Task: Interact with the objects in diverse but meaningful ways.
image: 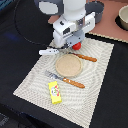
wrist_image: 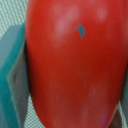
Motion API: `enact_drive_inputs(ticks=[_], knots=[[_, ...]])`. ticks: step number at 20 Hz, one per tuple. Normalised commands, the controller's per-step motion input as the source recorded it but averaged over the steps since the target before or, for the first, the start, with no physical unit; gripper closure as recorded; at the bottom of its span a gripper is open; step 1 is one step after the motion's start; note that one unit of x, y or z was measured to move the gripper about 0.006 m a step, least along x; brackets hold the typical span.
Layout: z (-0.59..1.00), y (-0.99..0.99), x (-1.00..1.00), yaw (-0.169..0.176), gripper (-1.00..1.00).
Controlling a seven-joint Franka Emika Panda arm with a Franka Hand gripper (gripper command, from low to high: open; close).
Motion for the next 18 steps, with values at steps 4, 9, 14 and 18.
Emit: enact_drive_inputs(ticks=[4,9,14,18], knots=[[0.8,0.07,-0.38,-0.007,1.0],[0.99,-0.02,-0.79,-0.046,1.0],[0.79,-0.01,-0.85,-0.047,1.0],[0.45,0.0,-0.98,-0.041,1.0]])
